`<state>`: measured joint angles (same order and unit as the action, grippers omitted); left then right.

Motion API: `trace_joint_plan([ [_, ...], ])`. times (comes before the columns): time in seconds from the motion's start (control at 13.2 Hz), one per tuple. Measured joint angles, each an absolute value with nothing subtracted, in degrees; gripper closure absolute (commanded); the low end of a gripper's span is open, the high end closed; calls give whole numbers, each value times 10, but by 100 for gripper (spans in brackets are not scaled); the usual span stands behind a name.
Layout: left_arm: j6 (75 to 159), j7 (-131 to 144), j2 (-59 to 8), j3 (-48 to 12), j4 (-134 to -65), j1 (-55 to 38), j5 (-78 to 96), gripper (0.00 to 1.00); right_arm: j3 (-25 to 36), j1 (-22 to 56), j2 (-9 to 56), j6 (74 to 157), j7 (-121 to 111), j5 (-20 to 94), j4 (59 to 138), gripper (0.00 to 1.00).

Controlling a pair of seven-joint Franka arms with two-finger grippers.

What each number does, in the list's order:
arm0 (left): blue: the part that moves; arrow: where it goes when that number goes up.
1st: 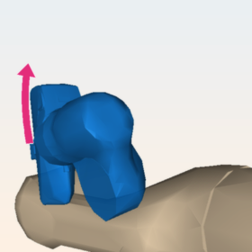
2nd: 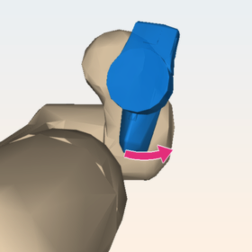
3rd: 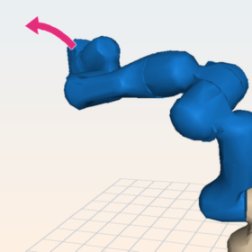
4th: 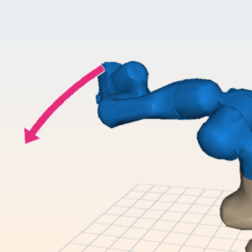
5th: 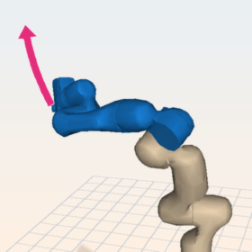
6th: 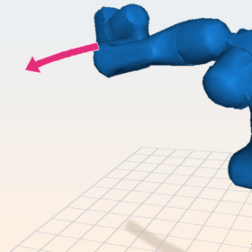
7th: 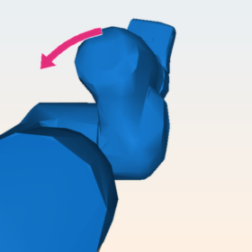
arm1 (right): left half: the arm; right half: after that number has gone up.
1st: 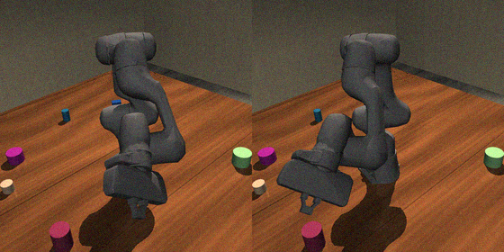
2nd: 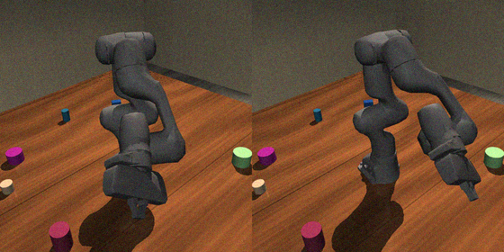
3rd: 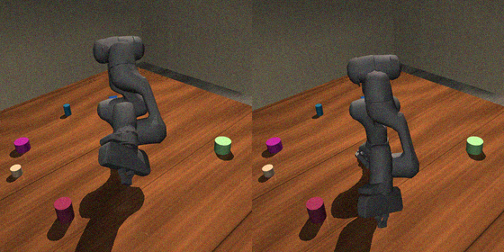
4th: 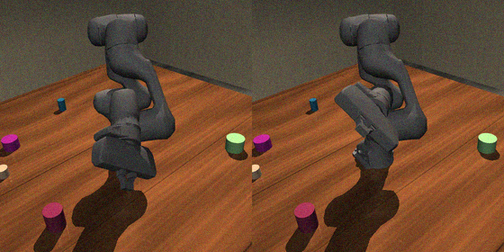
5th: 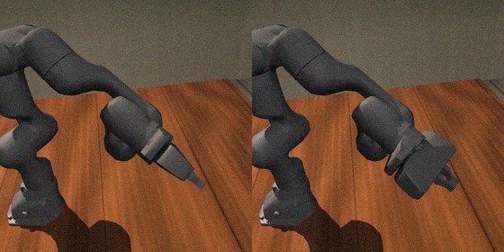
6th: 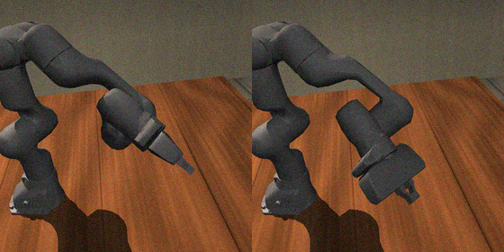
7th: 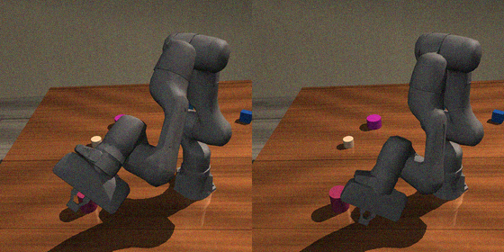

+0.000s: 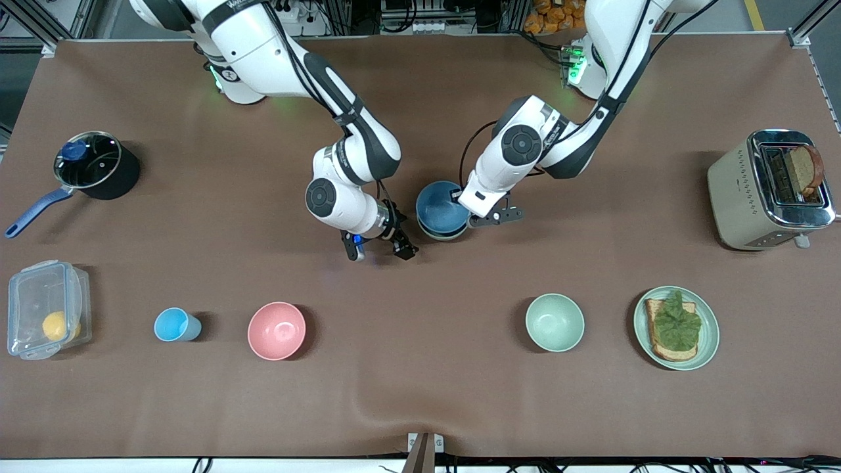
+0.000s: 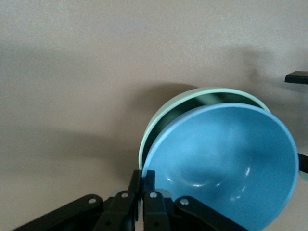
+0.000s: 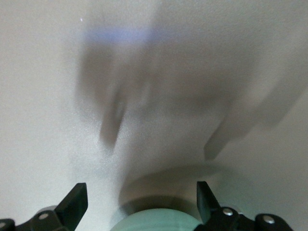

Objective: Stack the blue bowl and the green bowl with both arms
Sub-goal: 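Lower the blue bowl into the green bowl with the left gripper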

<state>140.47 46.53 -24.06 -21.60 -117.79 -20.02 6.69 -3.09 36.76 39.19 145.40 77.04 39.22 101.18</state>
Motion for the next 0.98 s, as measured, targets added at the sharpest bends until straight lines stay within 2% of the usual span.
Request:
trace_joint_plan([
  [0.76,1428,465,-253,-207,-1175,-200,56,100,-31,366,392,1447,770,392,1012,0],
  [0.83,1433,465,-258,-207,-1175,-200,56,97,-31,366,392,1447,770,392,1012,0],
  [0.91,1437,465,-262,-207,-1175,-200,56,58,-31,366,392,1447,770,392,1012,0],
  [0.98,1438,465,-262,-207,-1174,-200,56,1,-31,366,392,1447,770,392,1012,0],
])
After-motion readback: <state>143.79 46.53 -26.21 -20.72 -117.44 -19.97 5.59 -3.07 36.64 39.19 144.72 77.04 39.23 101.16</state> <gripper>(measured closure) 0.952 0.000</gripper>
